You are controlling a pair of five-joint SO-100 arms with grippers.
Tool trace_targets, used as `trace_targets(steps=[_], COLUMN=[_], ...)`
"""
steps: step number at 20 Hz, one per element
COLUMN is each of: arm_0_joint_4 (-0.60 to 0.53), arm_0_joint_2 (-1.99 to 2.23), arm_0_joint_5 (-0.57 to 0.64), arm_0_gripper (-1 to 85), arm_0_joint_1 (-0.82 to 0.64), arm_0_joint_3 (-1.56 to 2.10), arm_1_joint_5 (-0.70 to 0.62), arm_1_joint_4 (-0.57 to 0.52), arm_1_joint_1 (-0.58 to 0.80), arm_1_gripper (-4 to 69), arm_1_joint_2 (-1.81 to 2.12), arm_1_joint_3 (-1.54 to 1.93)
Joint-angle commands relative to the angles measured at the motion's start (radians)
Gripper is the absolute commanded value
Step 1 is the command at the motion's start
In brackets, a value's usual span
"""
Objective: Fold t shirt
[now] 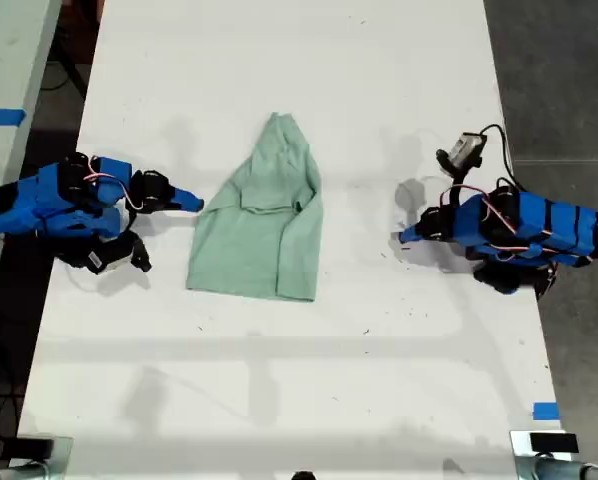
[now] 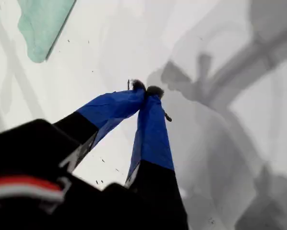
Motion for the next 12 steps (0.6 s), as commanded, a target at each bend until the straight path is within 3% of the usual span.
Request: trace_targets(steps=[1, 9, 12], arm_0_joint_4=[-0.003, -0.003, -0.003], arm_0_joint_2=[0.006, 0.006, 0.006], arm_0_joint_5=[-0.009, -0.009, -0.009], arm_0_gripper=[-0.1, -0.1, -0.1], arm_0_joint_1=[-0.008, -0.009, -0.009], arm_0_joint_3=[0.003, 0.003, 0.003], arm_1_joint_5=[0.043, 0.038, 0.126], arm_1_joint_4=[0.005, 0.006, 0.006], arm_1_joint_1=[0.005, -0.009, 0.006], arm_1_gripper=[-0.1, -0.2, -0.2], arm_1_joint_2=[0.011, 0.011, 0.011], arm_1_joint_3=[0.044, 0.041, 0.04])
